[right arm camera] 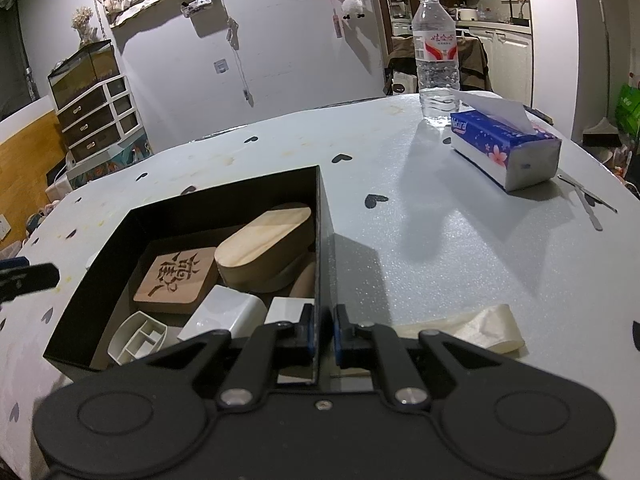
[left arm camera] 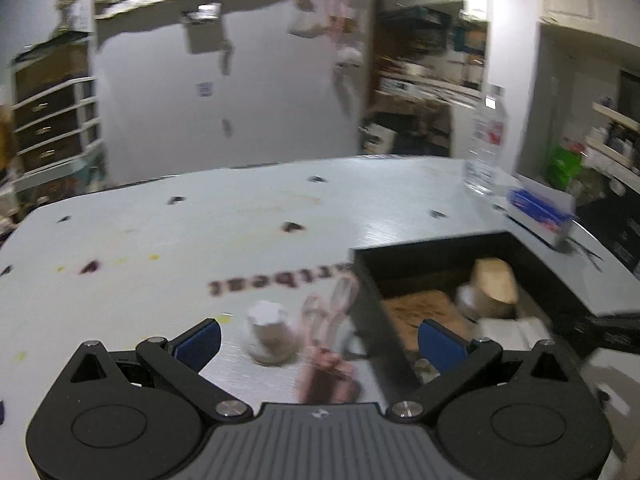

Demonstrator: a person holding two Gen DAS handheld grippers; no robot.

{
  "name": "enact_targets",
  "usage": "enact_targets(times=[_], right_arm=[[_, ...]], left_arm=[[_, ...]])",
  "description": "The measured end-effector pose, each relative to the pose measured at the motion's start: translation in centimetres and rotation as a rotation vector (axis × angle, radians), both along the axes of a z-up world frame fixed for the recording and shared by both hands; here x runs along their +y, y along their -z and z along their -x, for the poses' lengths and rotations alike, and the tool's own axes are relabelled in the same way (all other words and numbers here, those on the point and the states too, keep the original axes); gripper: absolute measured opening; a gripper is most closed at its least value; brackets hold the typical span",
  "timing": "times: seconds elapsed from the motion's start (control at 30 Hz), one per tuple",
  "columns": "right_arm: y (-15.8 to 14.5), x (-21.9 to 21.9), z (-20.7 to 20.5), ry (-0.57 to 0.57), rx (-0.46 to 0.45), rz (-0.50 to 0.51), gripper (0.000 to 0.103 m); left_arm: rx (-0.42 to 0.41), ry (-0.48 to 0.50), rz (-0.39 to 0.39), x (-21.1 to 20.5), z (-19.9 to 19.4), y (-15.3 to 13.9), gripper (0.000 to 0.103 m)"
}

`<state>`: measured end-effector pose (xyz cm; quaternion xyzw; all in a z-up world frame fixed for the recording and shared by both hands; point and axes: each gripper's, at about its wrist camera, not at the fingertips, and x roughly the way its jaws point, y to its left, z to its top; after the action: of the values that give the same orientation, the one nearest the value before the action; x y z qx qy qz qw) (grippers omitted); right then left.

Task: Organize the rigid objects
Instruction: 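Move the left gripper to the white knob and grasp it, then carry the white knob with the left gripper into the black box and release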

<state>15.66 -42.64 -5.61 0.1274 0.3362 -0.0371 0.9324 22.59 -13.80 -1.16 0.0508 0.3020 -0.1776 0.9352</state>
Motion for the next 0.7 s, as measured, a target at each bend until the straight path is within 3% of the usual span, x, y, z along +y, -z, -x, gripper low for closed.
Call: enact_targets(times=[0.1, 0.2, 0.37, 0.6, 0.7], right_arm=[[0.0, 0.1, 0.0, -0.001, 0.001, 0.005, 0.009], [0.0, 0.1, 0.0, -0.001, 0.002, 0.007, 0.009], [0.0, 0.1, 0.0, 0.000, 0.002, 0.006, 0.009], [0.0, 0.1, 0.0, -0.001, 0.002, 0.006, 0.009], [0.0, 0.1, 0.0, -0.001, 0.002, 0.006, 0.009]], left_arm=[[-0.017, -0.068, 0.033, 1.3, -1.0, 0.5, 0.103], [-0.018, -0.123, 0.047, 1.9, -2.4, 1.0, 0.096], [-0.004, -0.157, 0.019, 1.3, -4.5, 2.3, 0.060], [0.038, -0.131, -0.008, -0.3, -6.1, 4.3, 0.049], [0.047, -0.137, -0.011, -0.4, -6.4, 4.7, 0.031]])
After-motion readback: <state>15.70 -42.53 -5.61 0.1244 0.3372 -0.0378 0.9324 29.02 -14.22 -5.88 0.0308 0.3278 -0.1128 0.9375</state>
